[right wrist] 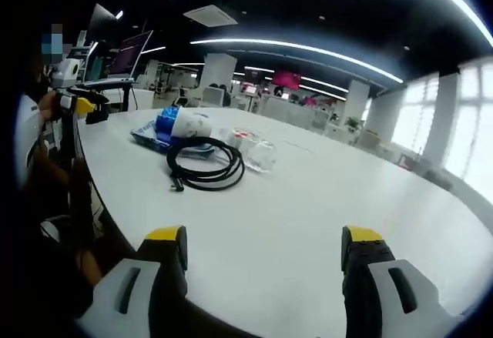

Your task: Arrange the tabletop items into an orderly group along one side of the table until the central work area is clear of visible clutter.

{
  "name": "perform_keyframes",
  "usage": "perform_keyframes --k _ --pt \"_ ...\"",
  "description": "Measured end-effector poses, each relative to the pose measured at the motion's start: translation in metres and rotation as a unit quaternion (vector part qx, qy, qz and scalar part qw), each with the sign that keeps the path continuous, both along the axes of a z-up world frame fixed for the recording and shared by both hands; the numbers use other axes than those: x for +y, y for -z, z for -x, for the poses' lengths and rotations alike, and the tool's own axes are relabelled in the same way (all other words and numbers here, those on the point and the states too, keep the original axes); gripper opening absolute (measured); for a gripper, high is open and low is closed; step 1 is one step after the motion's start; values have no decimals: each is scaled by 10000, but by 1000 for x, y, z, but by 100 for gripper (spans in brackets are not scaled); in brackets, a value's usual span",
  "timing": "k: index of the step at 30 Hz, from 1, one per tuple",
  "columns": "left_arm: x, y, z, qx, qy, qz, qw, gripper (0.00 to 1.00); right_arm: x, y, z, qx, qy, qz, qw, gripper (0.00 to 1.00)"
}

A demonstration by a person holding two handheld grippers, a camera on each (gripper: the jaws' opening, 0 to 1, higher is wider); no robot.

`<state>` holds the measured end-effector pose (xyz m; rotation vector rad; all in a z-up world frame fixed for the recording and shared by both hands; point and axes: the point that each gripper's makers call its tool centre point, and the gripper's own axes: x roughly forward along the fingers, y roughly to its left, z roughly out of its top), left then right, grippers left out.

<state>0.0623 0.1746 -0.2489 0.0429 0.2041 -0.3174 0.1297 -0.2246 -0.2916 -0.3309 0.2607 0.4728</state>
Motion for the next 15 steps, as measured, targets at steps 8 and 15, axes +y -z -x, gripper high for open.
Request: perform_keyframes --k 8,15 --pt "0 3 1 60 -9 -20 10000 83 -2 0 0 80 -2 -38 10000 76" --pt "-1 1 2 43 19 -50 10000 83 0 -5 -1 28 -44 -24 10000 74"
